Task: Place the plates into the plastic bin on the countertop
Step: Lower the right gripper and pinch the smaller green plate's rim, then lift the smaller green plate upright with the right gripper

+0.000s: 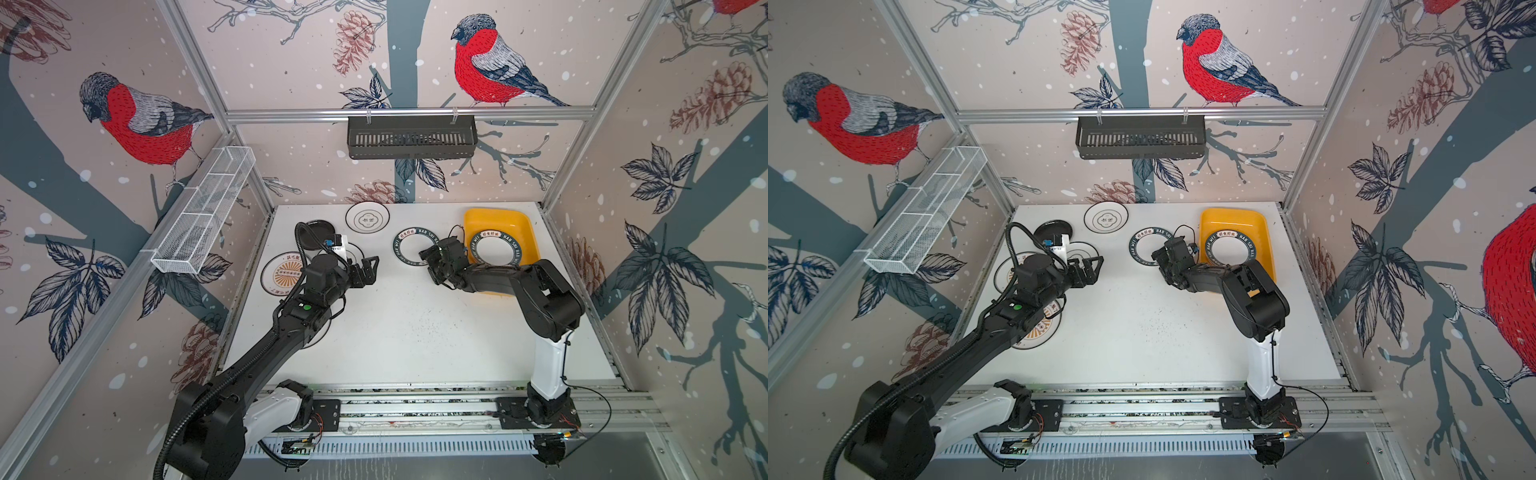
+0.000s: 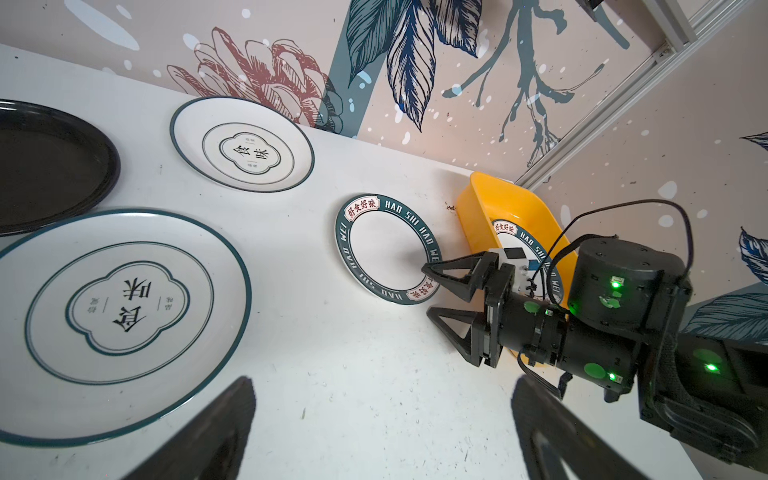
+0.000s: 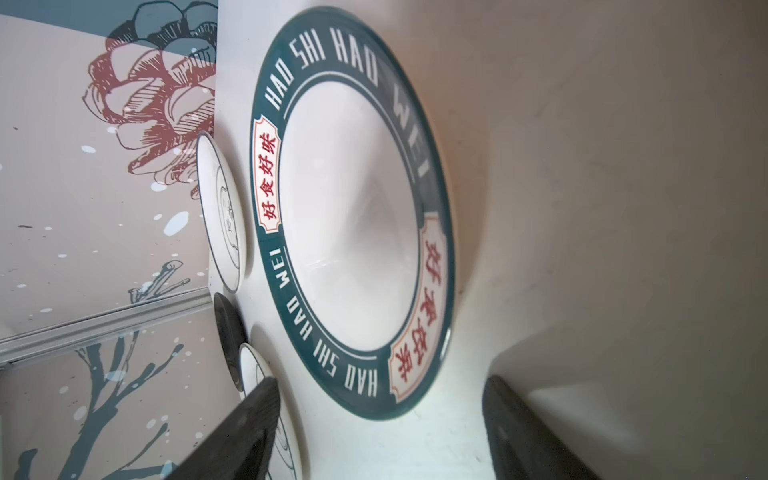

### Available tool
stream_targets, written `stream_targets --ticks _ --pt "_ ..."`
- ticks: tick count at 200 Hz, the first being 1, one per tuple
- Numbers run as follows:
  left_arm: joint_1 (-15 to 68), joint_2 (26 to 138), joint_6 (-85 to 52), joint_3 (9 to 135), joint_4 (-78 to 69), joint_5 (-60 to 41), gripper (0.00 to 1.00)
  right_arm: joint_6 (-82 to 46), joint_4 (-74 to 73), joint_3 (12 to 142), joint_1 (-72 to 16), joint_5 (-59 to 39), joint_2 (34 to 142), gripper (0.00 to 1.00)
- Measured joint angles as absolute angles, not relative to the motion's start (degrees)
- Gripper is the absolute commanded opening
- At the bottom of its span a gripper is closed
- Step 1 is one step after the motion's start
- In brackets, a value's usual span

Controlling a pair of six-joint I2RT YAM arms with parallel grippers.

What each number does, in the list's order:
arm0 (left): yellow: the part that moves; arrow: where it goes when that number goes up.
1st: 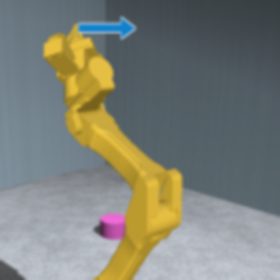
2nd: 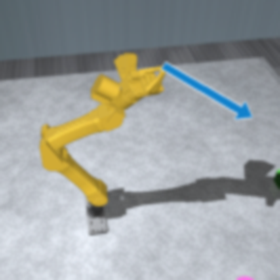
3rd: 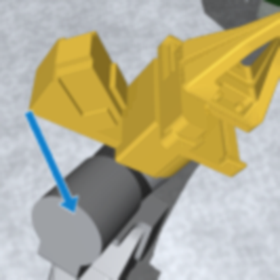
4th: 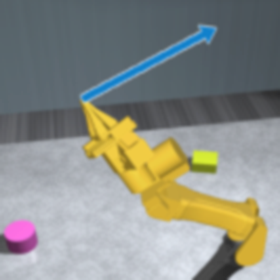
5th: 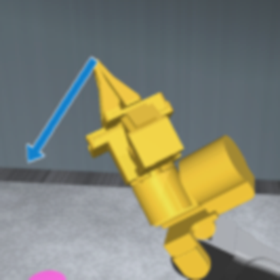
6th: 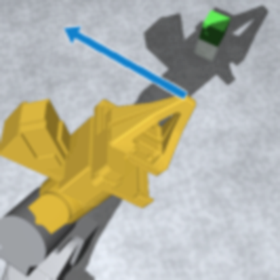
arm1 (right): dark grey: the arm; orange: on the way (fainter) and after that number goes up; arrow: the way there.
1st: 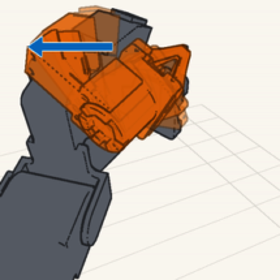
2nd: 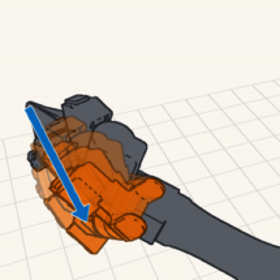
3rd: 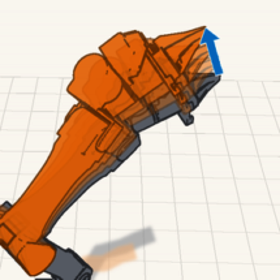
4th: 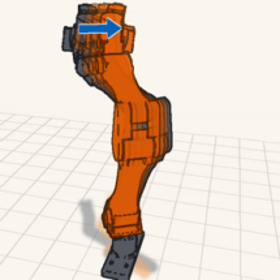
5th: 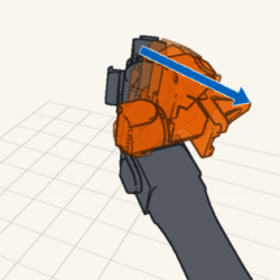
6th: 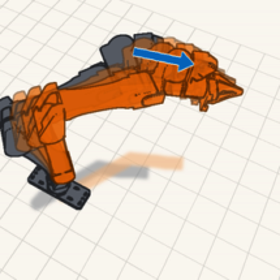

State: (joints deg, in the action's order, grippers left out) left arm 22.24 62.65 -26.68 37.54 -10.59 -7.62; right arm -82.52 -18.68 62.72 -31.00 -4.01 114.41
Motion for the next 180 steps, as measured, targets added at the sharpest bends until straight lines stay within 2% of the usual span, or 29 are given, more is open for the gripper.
stream_targets --ticks 22,53,88,180 --pt "22.2 64.3 -26.6 37.0 -12.1 -10.2 0.96 -84.0 -20.1 62.6 -31.1 -3.6 115.0 0.69" --pt "22.2 69.1 -26.6 37.3 -14.3 -15.9 0.96 -85.6 -21.2 62.2 -31.2 -2.5 115.8 0.54" --pt "22.3 73.3 -26.8 38.6 -16.2 -20.3 0.97 -87.2 -24.2 60.4 -31.4 -1.0 116.5 0.28" --pt "22.3 76.8 -26.8 39.4 -17.9 -22.9 0.97 -92.7 -33.7 56.4 -31.0 1.1 118.5 0.10"
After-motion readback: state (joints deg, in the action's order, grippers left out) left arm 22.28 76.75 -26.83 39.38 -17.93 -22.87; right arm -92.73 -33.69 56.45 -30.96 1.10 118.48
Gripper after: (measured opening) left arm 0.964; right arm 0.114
